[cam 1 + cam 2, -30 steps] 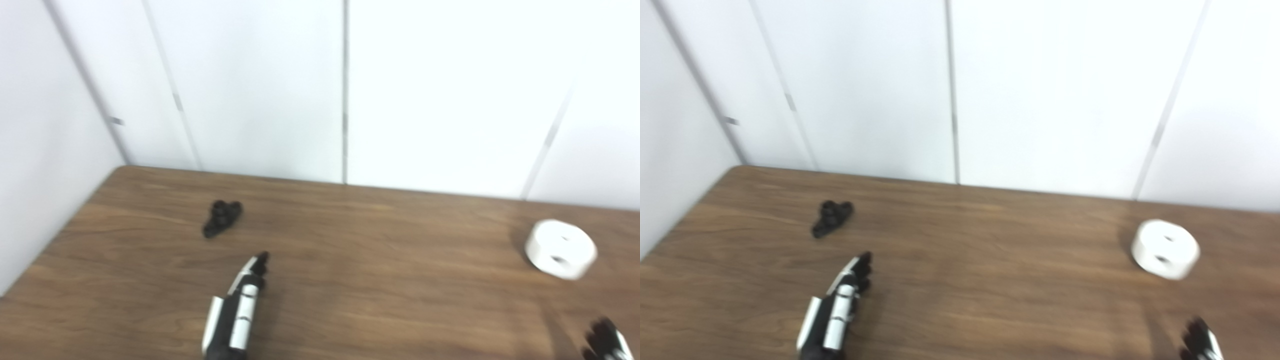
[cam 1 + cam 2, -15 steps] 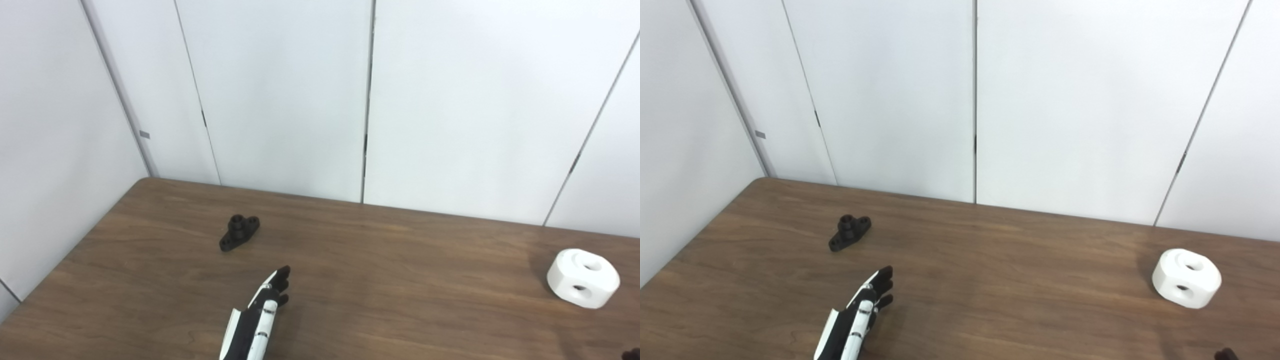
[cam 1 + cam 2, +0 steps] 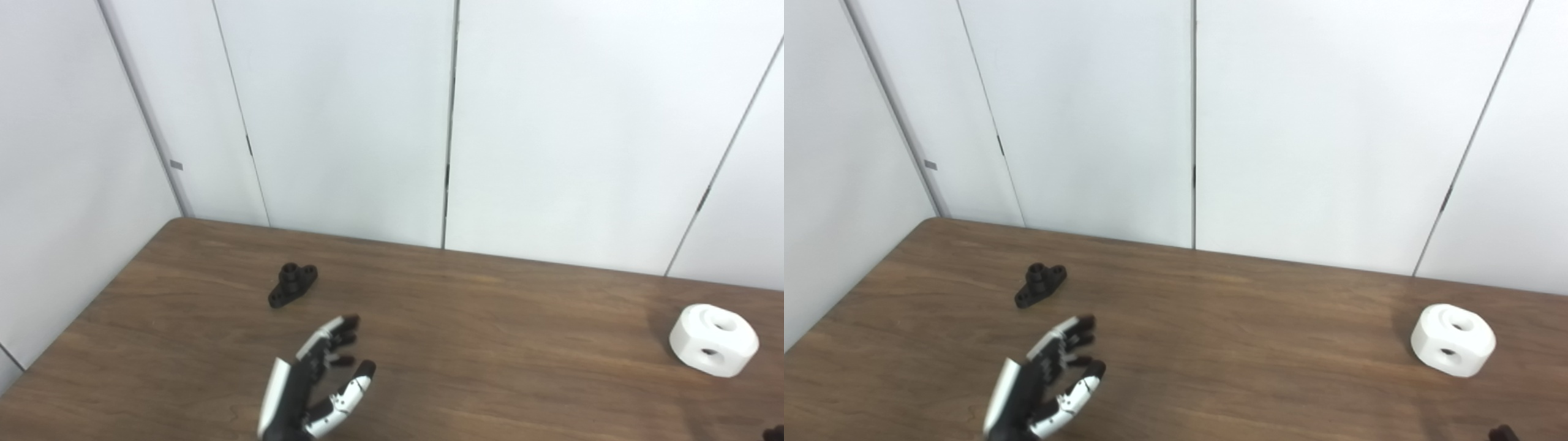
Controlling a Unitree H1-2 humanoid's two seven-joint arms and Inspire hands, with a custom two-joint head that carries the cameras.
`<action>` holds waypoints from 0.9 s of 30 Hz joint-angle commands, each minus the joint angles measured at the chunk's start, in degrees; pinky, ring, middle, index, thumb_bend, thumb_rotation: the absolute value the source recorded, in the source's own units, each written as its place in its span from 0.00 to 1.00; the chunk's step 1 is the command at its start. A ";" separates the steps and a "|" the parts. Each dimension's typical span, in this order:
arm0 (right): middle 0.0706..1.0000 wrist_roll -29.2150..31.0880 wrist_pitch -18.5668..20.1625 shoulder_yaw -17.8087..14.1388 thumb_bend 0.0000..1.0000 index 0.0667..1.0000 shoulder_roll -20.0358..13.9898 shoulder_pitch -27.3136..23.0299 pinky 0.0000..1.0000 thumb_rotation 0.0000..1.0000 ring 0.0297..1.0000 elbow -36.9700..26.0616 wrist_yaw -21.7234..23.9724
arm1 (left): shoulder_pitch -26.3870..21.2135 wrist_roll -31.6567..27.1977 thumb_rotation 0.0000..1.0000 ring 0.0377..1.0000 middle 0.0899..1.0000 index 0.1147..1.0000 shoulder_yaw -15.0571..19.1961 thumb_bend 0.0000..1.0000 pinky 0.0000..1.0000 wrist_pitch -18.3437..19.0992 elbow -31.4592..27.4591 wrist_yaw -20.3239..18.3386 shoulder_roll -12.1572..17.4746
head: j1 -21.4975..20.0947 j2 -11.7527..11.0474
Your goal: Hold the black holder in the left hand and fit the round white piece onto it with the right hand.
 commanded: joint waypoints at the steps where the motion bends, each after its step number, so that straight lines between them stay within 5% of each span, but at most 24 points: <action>1: 1.00 0.25 -0.44 -0.82 0.53 1.00 -1.33 -0.74 1.00 1.00 1.00 7.19 -0.29 | 11.00 4.16 0.12 0.81 0.82 0.77 2.29 0.72 0.70 1.13 -5.04 2.44 -2.30 | 0.09 0.08; 9: 1.00 0.64 -0.88 -0.47 0.56 1.00 -1.87 -0.96 1.00 1.00 1.00 7.75 -0.36 | 6.10 11.77 0.09 0.84 0.83 0.76 7.47 0.77 0.75 10.51 -9.07 1.93 -1.62 | 0.23 0.17; 18: 0.99 0.61 -0.15 -0.31 0.55 1.00 -2.05 -0.99 1.00 1.00 1.00 7.44 -0.50 | 2.65 17.12 0.18 0.89 0.87 0.80 9.91 0.73 0.84 18.63 -9.97 0.32 0.81 | 0.16 0.21; 27: 0.98 0.64 0.26 0.04 0.54 1.00 -2.17 -1.02 1.00 1.00 1.00 7.31 -0.40 | -0.56 22.11 0.29 0.92 0.89 0.80 10.05 0.70 0.87 22.03 -7.22 -1.87 3.67 | -0.01 0.36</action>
